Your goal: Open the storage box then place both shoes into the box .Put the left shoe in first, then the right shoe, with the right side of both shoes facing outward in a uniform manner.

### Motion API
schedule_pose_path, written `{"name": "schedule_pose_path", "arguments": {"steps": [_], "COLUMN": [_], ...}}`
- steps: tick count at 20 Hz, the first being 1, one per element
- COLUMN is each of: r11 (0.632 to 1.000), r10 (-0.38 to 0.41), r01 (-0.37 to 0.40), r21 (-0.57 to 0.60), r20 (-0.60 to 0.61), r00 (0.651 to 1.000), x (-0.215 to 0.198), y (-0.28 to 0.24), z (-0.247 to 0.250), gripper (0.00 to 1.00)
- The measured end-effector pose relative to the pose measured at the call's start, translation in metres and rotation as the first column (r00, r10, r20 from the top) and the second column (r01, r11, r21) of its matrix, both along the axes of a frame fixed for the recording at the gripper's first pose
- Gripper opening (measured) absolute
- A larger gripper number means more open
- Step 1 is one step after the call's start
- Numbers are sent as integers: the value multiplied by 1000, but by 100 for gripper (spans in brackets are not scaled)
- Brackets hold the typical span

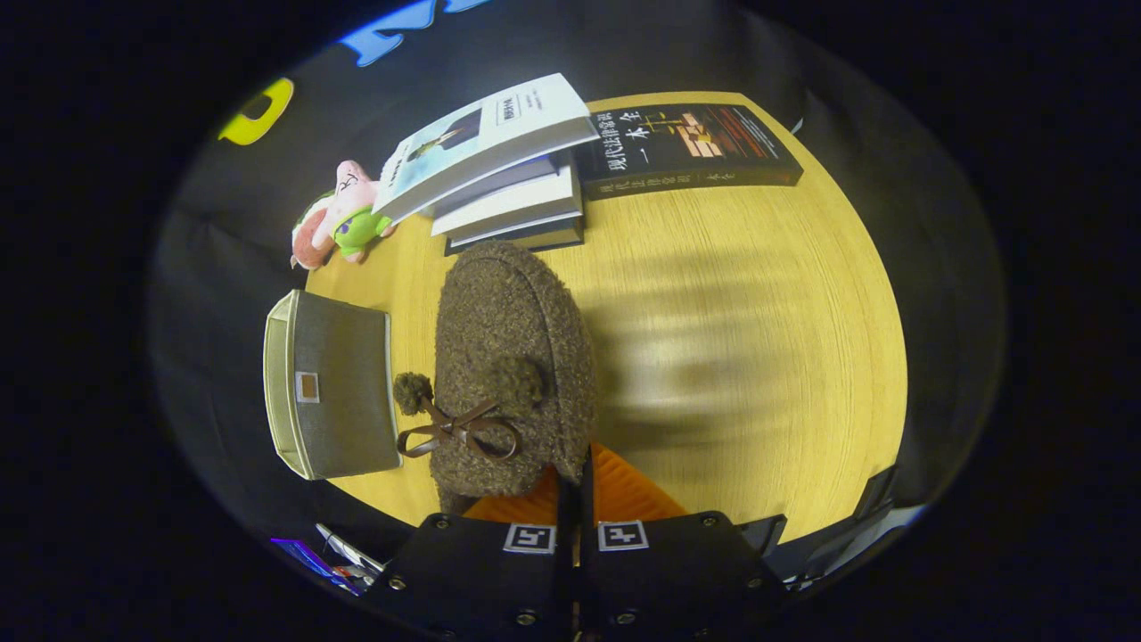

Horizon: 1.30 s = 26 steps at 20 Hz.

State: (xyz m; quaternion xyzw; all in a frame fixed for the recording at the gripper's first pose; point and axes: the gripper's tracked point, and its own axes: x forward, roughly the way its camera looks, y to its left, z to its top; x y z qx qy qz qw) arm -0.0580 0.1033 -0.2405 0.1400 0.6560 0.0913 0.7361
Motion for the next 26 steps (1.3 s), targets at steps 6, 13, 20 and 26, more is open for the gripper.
{"name": "schedule_pose_path", "arguments": {"steps": [6, 13, 20, 26], "r11": [999, 995, 985, 982], "r10": [29, 82, 134, 159], "r01": [-30, -87, -147, -168], "r21": [28, 49, 87, 83], "r20": [40, 82, 141, 104], "r00": [999, 993, 981, 982], "x": [4, 6, 19, 21], "y": [76, 159, 251, 317], "z": [43, 84, 120, 103], "gripper": [3, 3, 3, 3]}}
